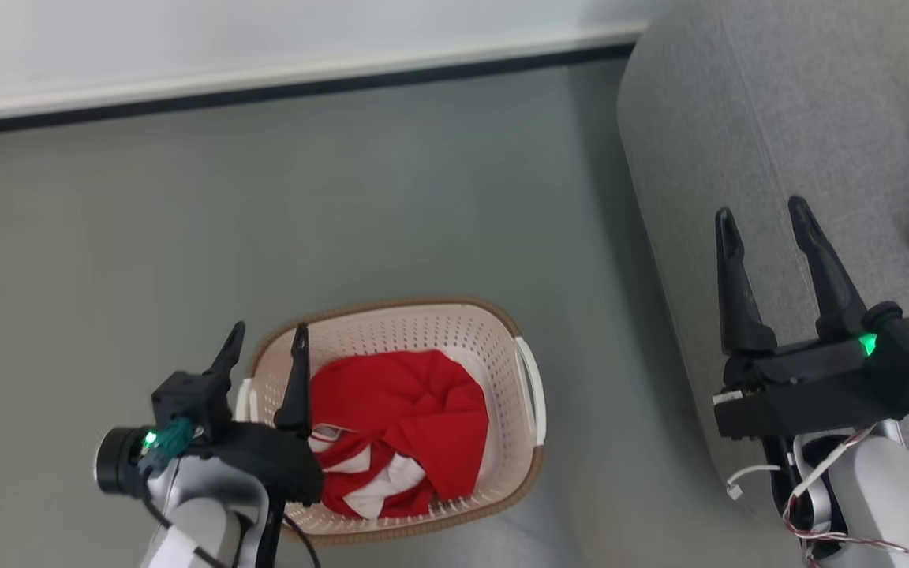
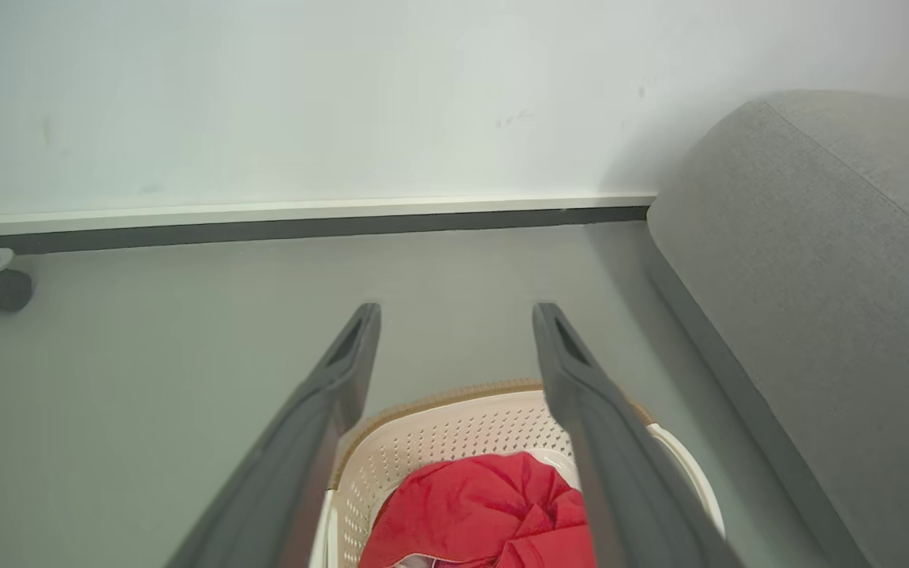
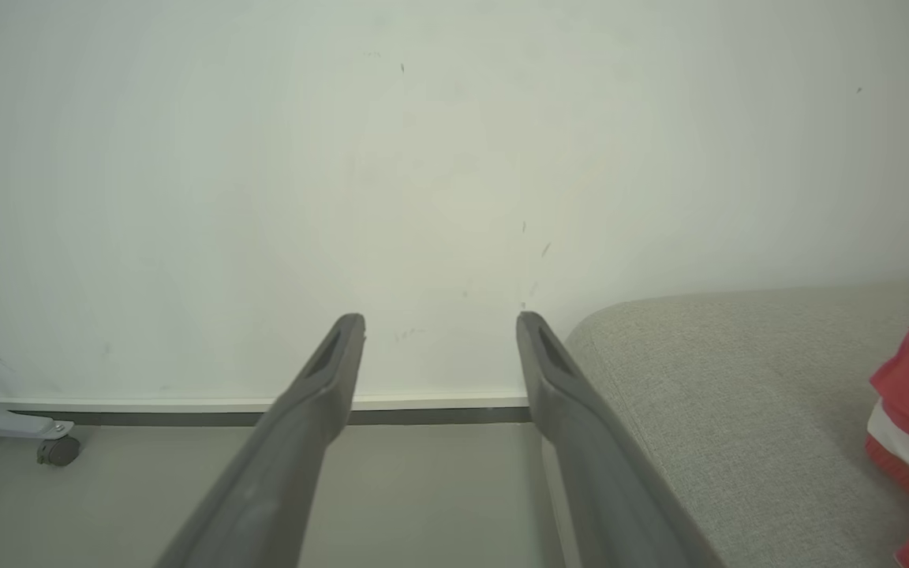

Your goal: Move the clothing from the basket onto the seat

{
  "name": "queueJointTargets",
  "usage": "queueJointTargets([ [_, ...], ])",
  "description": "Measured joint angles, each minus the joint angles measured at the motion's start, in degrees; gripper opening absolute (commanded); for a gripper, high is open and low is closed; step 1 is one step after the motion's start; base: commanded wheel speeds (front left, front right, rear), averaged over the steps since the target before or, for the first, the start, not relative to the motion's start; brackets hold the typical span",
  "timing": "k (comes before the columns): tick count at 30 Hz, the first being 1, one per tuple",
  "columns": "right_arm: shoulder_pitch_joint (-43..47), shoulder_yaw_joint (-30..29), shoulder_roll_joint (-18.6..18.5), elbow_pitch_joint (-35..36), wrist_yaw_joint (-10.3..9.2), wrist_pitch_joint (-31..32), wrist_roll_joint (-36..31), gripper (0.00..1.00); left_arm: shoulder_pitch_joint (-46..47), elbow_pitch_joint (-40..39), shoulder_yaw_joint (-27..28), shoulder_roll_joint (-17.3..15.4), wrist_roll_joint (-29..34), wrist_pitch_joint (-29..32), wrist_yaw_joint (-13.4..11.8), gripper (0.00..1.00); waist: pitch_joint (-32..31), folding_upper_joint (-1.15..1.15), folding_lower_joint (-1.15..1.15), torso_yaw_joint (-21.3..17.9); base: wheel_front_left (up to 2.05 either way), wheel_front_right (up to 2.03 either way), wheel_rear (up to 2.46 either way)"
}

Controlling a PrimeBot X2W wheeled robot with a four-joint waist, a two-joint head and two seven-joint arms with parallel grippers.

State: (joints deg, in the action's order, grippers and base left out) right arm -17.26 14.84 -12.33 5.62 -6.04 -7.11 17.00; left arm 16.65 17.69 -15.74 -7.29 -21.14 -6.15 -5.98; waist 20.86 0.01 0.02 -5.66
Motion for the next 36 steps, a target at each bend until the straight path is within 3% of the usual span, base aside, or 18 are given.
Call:
queueJointTargets([
  [20, -9.8, 1.2, 3.1, 5.7, 0.32, -0.1, -0.5, 1.0, 15.0, 13.1, -4.1, -1.5, 4.1, 4.8, 3.5, 1.0, 16.9, 0.0, -0.01, -6.5, 0.0, 0.0, 0.0],
  [36, -14.3, 1.4, 5.2, 5.1, 0.52, -3.1, -0.5, 1.0, 22.2, 24.8, -5.2, -3.5, 5.1, 8.2, 6.5, 1.0, 28.3, 0.01, -0.01, -12.1, 0.0, 0.0, 0.0],
])
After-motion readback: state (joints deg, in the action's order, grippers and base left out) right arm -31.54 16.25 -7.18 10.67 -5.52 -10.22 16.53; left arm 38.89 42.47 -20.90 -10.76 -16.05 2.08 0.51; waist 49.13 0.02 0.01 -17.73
